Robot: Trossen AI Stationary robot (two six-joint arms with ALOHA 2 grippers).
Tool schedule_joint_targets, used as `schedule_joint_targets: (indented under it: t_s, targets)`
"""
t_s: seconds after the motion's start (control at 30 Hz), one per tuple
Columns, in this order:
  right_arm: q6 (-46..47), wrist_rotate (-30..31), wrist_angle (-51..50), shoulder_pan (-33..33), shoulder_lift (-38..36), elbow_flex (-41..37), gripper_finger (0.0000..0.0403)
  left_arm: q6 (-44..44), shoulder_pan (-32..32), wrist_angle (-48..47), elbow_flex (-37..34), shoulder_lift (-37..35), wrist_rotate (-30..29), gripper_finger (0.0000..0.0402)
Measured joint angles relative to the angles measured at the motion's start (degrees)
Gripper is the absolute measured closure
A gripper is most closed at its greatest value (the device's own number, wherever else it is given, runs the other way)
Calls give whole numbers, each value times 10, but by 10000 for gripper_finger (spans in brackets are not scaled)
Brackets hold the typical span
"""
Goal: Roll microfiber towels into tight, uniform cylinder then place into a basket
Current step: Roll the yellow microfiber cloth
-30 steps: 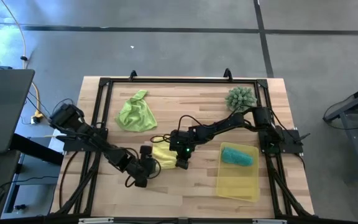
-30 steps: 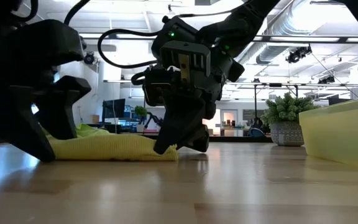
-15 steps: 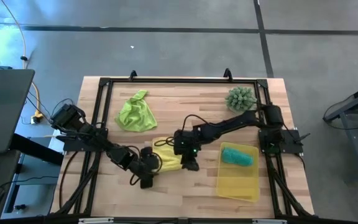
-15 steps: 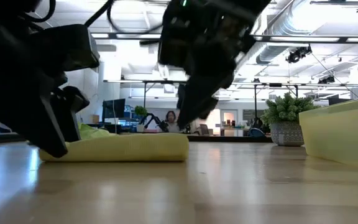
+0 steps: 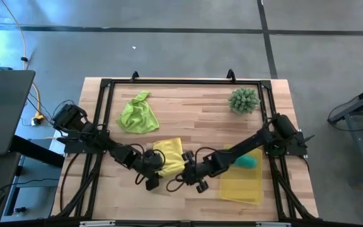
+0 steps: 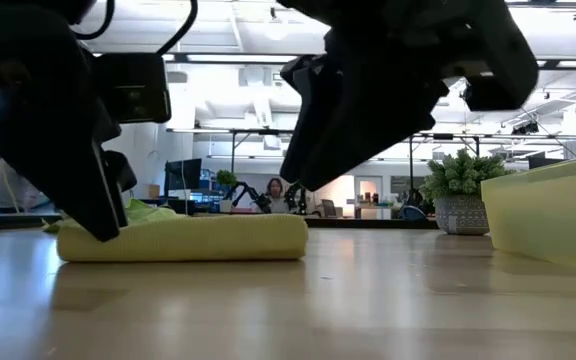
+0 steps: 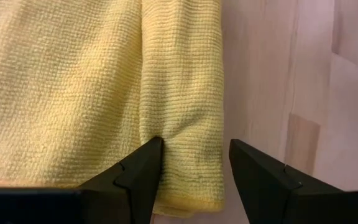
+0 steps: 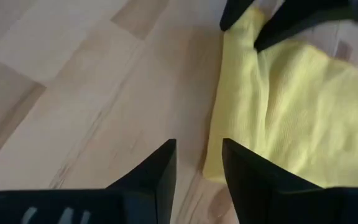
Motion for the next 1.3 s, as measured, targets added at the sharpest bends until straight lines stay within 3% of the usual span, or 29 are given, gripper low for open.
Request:
schedule_joint_targets:
  t_s: [0.27, 0.47, 1.0, 1.3]
  targets:
    - [-18, 10, 44, 1, 36, 1, 238, -9, 3, 6, -1, 0, 10, 218]
    - [-52, 70, 40, 1, 57, 0, 207, -10, 4, 7, -1, 0, 17, 218]
    - [-46, 109, 30, 12, 50, 0, 248, -13, 7, 7, -1, 0, 18, 218]
    - [-14, 110, 49, -5, 69, 1, 252, -14, 7, 7, -1, 0, 17, 218]
